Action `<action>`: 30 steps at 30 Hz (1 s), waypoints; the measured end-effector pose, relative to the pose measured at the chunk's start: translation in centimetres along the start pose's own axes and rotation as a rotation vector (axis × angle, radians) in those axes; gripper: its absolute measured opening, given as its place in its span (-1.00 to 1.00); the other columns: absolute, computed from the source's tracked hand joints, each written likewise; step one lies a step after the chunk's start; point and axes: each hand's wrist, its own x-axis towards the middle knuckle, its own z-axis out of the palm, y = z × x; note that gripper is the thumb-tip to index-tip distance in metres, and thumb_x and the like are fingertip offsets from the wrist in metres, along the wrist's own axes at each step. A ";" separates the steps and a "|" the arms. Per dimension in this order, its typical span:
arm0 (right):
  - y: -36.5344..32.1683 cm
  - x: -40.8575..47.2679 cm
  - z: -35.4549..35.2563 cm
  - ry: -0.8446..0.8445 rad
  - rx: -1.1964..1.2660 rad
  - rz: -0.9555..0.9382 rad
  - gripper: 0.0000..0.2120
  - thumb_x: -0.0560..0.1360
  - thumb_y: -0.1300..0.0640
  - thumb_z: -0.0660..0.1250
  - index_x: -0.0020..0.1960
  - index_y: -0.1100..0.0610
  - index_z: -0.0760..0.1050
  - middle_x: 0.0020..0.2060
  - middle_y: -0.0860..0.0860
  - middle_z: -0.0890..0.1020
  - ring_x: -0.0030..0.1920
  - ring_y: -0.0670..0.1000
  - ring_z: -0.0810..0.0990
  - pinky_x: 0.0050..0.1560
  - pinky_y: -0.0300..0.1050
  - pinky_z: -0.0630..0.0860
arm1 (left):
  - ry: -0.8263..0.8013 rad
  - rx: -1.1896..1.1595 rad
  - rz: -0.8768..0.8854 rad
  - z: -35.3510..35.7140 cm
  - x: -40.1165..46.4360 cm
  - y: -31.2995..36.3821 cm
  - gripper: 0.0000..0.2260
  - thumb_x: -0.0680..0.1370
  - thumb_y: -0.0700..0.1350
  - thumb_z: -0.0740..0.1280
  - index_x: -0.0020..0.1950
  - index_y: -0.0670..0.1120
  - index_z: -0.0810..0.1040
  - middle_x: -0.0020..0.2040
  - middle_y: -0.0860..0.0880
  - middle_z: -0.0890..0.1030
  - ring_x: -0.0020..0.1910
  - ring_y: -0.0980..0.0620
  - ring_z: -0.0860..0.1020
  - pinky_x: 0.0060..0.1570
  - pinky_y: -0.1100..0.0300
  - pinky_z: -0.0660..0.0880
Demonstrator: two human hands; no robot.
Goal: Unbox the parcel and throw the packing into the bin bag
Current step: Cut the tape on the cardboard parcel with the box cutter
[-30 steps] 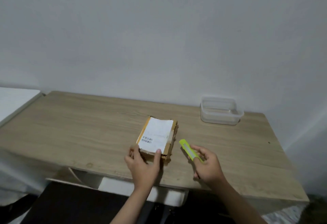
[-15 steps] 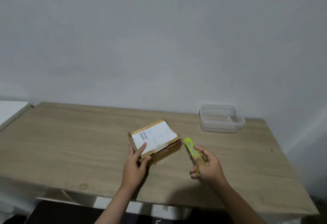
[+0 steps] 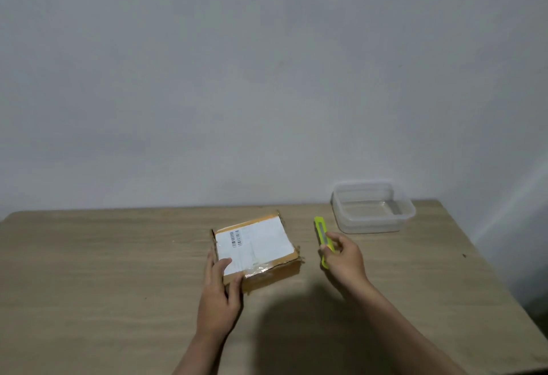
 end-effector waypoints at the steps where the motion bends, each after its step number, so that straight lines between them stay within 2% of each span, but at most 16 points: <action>1: -0.1 0.6 0.6 0.043 -0.010 0.011 -0.70 0.44 0.26 0.38 0.16 0.20 0.53 0.05 0.09 0.62 0.06 0.03 0.55 0.06 -0.17 0.46 | 0.010 -0.009 0.011 0.1 0.0 -0.1 -0.80 0.54 0.10 0.21 0.16 0.27 0.35 0.49 -0.07 0.24 0.21 -0.12 0.53 -0.09 0.35 0.48; 3: -0.3 1.7 1.9 0.103 -0.021 0.026 -0.70 0.43 0.23 0.40 0.16 0.22 0.54 0.07 0.14 0.64 0.04 0.07 0.57 0.09 -0.12 0.47 | 0.017 -0.040 0.013 0.4 0.0 -0.4 -0.78 0.53 0.02 0.25 0.17 0.14 0.39 0.47 -0.07 0.25 0.34 -0.06 0.42 -0.12 0.48 0.43; 4: -0.3 2.3 2.5 0.118 -0.036 0.022 -0.68 0.43 0.22 0.40 0.17 0.22 0.54 0.08 0.15 0.63 0.07 0.10 0.57 0.10 -0.09 0.48 | 0.014 -0.052 0.016 0.4 0.1 -0.5 -0.78 0.53 0.00 0.26 0.17 0.14 0.38 0.47 -0.09 0.27 0.33 -0.08 0.43 -0.13 0.51 0.42; 6: -0.5 3.4 3.6 0.127 -0.099 -0.006 -0.67 0.45 0.21 0.38 0.20 0.24 0.52 0.11 0.15 0.62 0.11 0.14 0.57 0.13 -0.08 0.46 | 0.007 -0.058 0.023 0.3 0.2 -0.4 -0.78 0.54 0.06 0.26 0.17 0.21 0.36 0.45 -0.13 0.29 0.25 -0.14 0.49 -0.16 0.50 0.43; 10: -0.4 5.5 4.6 0.119 -0.280 -0.048 -0.66 0.45 0.16 0.33 0.22 0.16 0.53 0.12 0.12 0.62 0.15 0.17 0.55 0.10 -0.02 0.50 | 0.008 -0.035 0.017 0.3 0.3 -0.5 -0.77 0.49 0.19 0.18 0.14 0.25 0.34 0.42 -0.13 0.32 0.27 -0.01 0.45 -0.16 0.49 0.43; 12: -0.5 6.0 4.7 0.114 -0.376 -0.047 -0.64 0.47 0.14 0.31 0.26 0.11 0.49 0.15 0.08 0.59 0.23 0.17 0.44 0.10 0.05 0.49 | -0.011 -0.027 -0.005 0.4 0.3 -0.8 -0.80 0.50 0.20 0.18 0.11 0.30 0.32 0.42 -0.12 0.32 0.25 -0.12 0.47 -0.16 0.52 0.41; 14: -0.6 6.2 4.6 0.102 -0.436 -0.052 -0.63 0.48 0.13 0.30 0.29 0.10 0.47 0.18 0.07 0.57 0.27 0.18 0.36 0.11 0.06 0.47 | -0.022 -0.019 -0.016 0.4 0.3 -1.2 -0.78 0.49 0.21 0.19 0.12 0.32 0.31 0.43 -0.10 0.30 0.20 -0.22 0.51 -0.19 0.48 0.43; 17: -0.2 6.0 4.3 0.073 -0.473 -0.086 -0.64 0.50 0.12 0.29 0.28 0.12 0.47 0.21 0.08 0.55 0.27 0.17 0.35 0.15 0.05 0.43 | -0.004 0.012 0.007 0.2 0.4 -0.8 -0.76 0.47 0.22 0.18 0.13 0.28 0.32 0.46 -0.07 0.28 0.24 -0.05 0.49 -0.20 0.33 0.50; 21: -0.3 4.0 3.8 0.127 -0.372 -0.165 -0.71 0.50 0.16 0.28 0.21 0.16 0.52 0.15 0.09 0.58 0.22 0.14 0.43 0.18 -0.03 0.42 | 0.025 0.007 0.026 0.0 0.5 -0.3 -0.71 0.48 0.19 0.18 0.16 0.14 0.37 0.48 -0.08 0.27 0.35 0.14 0.37 -0.19 0.30 0.50; 24: -1.4 1.1 3.6 0.088 -0.134 -0.169 -0.76 0.50 0.16 0.28 0.15 0.15 0.56 -0.01 0.06 0.65 -0.01 0.00 0.58 0.12 -0.14 0.50 | 0.024 -0.005 0.021 -0.1 0.6 0.0 -0.73 0.51 0.08 0.23 0.18 0.05 0.40 0.48 -0.10 0.28 0.42 0.16 0.29 -0.15 0.45 0.43; 26: -1.9 -1.0 3.7 -0.022 -0.043 -0.150 -0.75 0.49 0.16 0.31 0.14 0.17 0.57 -0.10 0.01 0.64 -0.13 -0.11 0.58 -0.01 -0.34 0.49 | 0.001 -0.005 0.006 -0.1 0.6 0.1 -0.76 0.53 0.03 0.26 0.17 0.02 0.40 0.45 -0.14 0.30 0.43 0.01 0.30 -0.12 0.52 0.39; 28: -1.9 -2.9 3.9 -0.135 -0.086 -0.178 -0.74 0.48 0.14 0.34 0.14 0.18 0.57 -0.06 0.01 0.63 -0.10 -0.13 0.57 -0.10 -0.53 0.40 | -0.039 -0.019 -0.010 -0.4 0.8 0.3 -0.76 0.52 0.02 0.27 0.16 0.00 0.40 0.43 -0.15 0.33 0.42 -0.12 0.31 -0.04 0.42 0.43; 30: -1.5 -4.3 3.8 -0.193 -0.199 -0.268 -0.72 0.45 0.12 0.38 0.14 0.16 0.56 0.03 0.01 0.59 0.00 -0.12 0.54 0.03 -0.47 0.38 | -0.079 -0.019 -0.016 -1.0 1.0 0.6 -0.75 0.52 0.02 0.29 0.16 -0.01 0.39 0.36 -0.15 0.40 0.37 -0.16 0.37 0.09 0.28 0.43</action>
